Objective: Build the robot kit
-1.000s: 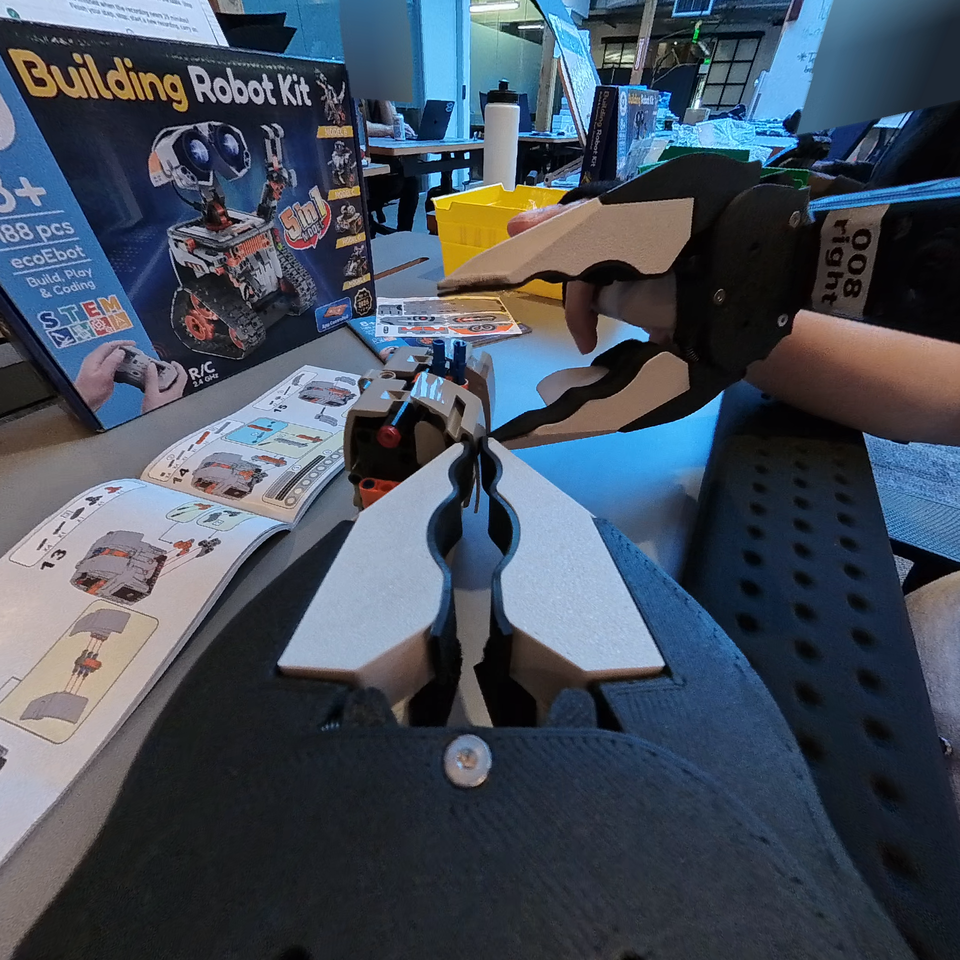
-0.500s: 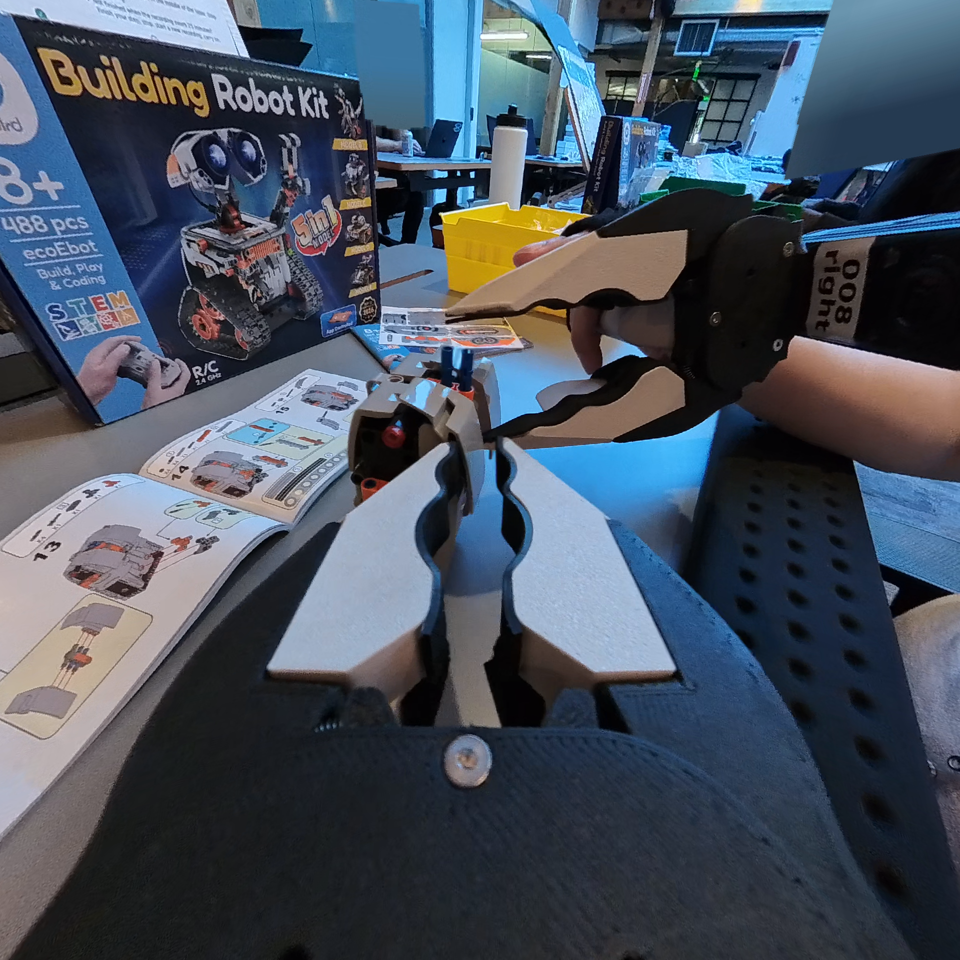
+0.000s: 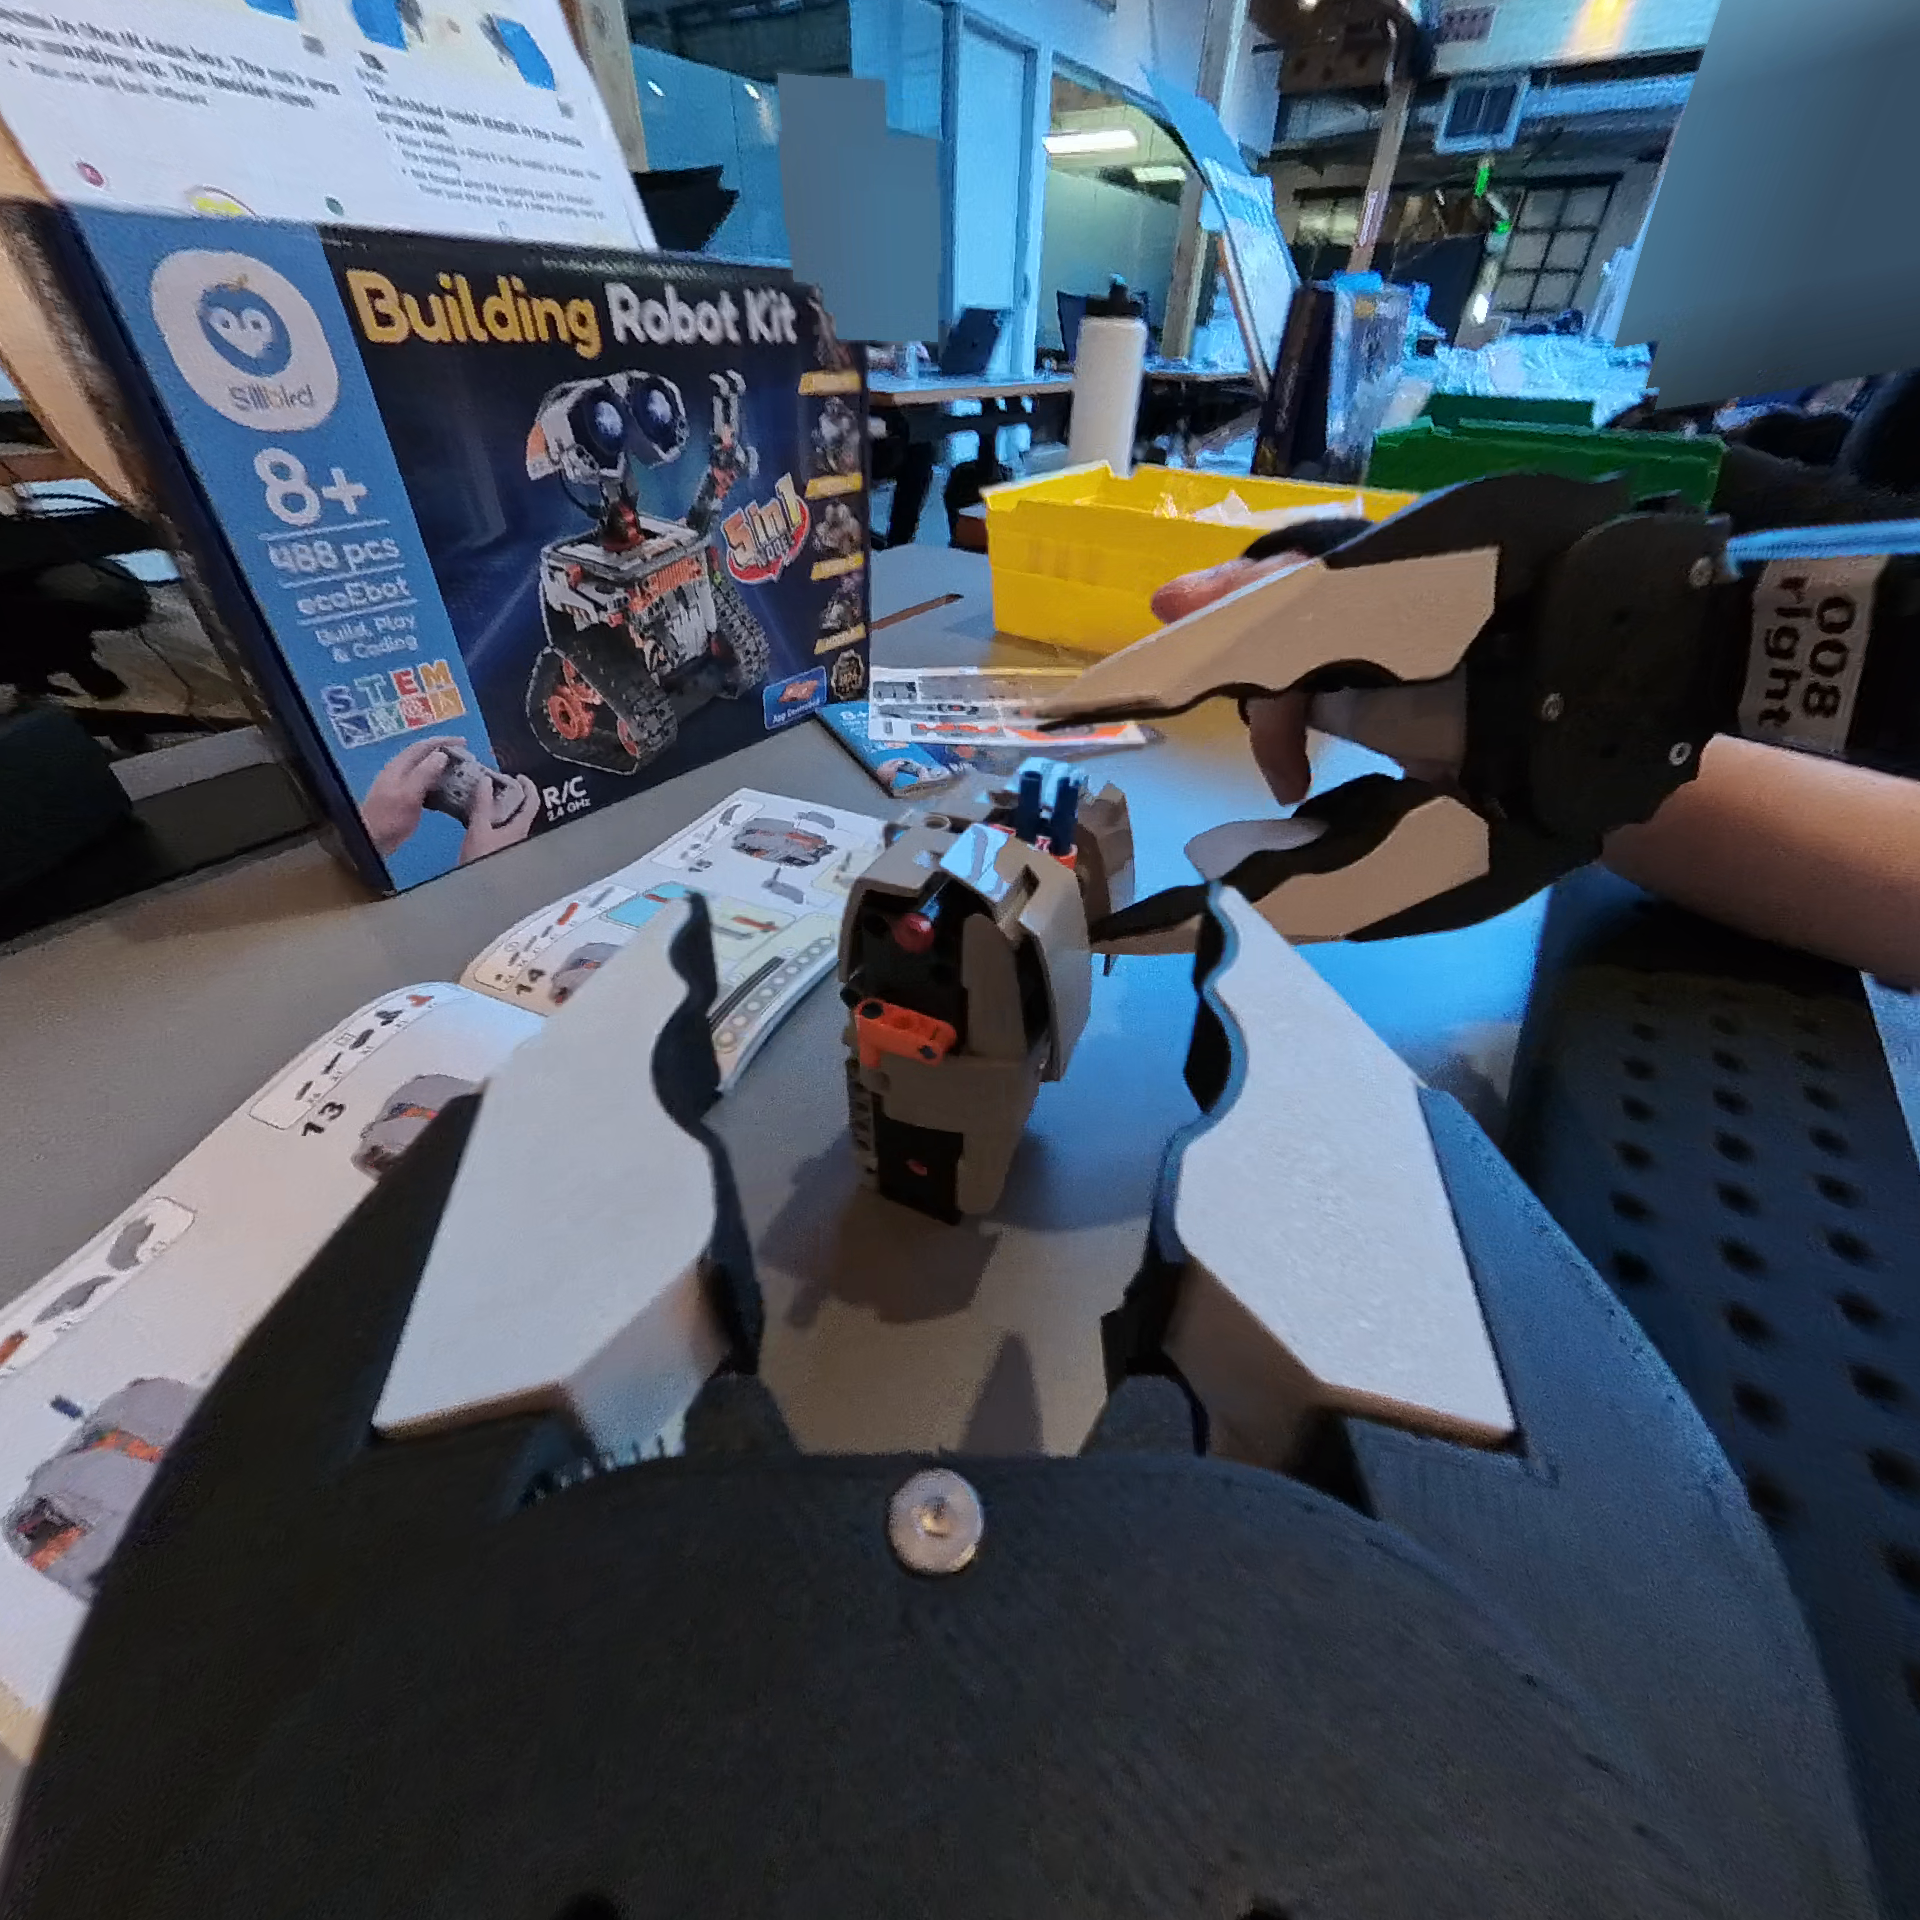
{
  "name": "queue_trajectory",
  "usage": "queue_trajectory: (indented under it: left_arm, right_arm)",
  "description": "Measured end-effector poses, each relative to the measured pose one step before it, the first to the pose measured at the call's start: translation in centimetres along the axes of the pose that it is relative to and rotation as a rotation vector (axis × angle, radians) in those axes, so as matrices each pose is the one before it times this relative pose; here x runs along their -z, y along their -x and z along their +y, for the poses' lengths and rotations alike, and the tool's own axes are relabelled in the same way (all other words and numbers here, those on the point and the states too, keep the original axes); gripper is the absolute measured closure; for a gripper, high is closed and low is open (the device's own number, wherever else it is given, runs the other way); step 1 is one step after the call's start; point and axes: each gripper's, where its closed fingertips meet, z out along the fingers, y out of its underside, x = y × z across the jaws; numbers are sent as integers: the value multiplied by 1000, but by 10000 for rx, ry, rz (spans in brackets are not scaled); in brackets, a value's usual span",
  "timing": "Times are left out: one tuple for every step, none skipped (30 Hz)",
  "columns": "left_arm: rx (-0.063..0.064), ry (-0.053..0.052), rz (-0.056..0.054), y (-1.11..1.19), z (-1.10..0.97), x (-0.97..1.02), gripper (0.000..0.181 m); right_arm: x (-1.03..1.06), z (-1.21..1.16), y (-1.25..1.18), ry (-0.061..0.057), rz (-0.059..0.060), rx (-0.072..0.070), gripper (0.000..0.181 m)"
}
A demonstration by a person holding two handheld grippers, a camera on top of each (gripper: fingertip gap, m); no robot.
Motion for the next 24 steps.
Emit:
queue_trajectory:
  left_arm:
    - [-63,264,314,94,262,-236,87]
    - [56,306,330,114,406,-290,85]
    - [94,214,337,92,364,-305,84]
    - [125,64,419,-55,238,-284,86]
    - [217,-13,349,23,107,-249,90]
    - [205,-53,312,-8,-1,-231,91]
    - [81,-36,241,-7,-3,-214,93]
    - [-20,33,145,45,75,-202,94]
    - [-49,118,148,-43,187,-205,94]
    - [-61,132,143,-86,193,-189,95]
    - [-84,57,166,-178,77,-163,98]
    - [-51,40,210,-269,53,-172,101]
    - [-20,80,168,-207,115,-149,105]
    - [-51,57,60,-51,106,-97,108]
    - [-87,3,-38,68,57,-11,112]
    - [-60,-18,-18,40,30,53,114]
    - [1,-41,-5,17,13,81,116]
    - [20,-44,-20,38,20,96,120]
    - [8,-35,-42,96,28,90,124]
    - [13,-19,-54,126,43,69,125]
    - [46,5,-34,88,66,35,125]
    - [66,50,-29,99,153,-14,125]
    - [45,49,5,22,167,-63,123]
    - [7,25,20,-32,139,-82,120]
  right_arm:
    - [-20,-13,-2,-8,3,-7,134]
    - [-14,-15,-1,-8,8,0,134]
    - [-14,-9,6,-6,7,6,134]
    - [-20,-6,2,-6,0,7,134]
    - [-20,-6,-6,1,3,0,134]
    - [-25,4,-5,4,2,-2,134]
    - [-21,-9,6,-8,3,-5,134]
    - [-21,-8,-3,-13,0,-18,134]
    - [-21,-21,18,-19,-5,-20,134]
    - [-29,-23,7,-23,-10,-14,134]
    - [-32,-24,1,-26,1,-14,134]
    - [-43,-19,5,-22,-2,-16,134]
    - [-41,-20,2,-20,-4,-20,134]
    - [-31,-41,12,-27,-11,-12,133]
    - [-29,-70,-2,-33,3,-8,133]
    - [-36,-9,-12,-1,6,0,133]
    - [-33,-32,-14,-10,7,-7,133]
    - [-21,-14,11,-10,-5,-9,133]
    - [-11,11,10,6,-2,1,133]
    - [0,45,3,18,11,22,133]
    - [21,7,-12,-8,8,14,133]
    - [36,-16,10,-11,-4,-10,133]
    - [22,51,-10,22,0,5,133]
    - [4,86,0,34,9,19,133]
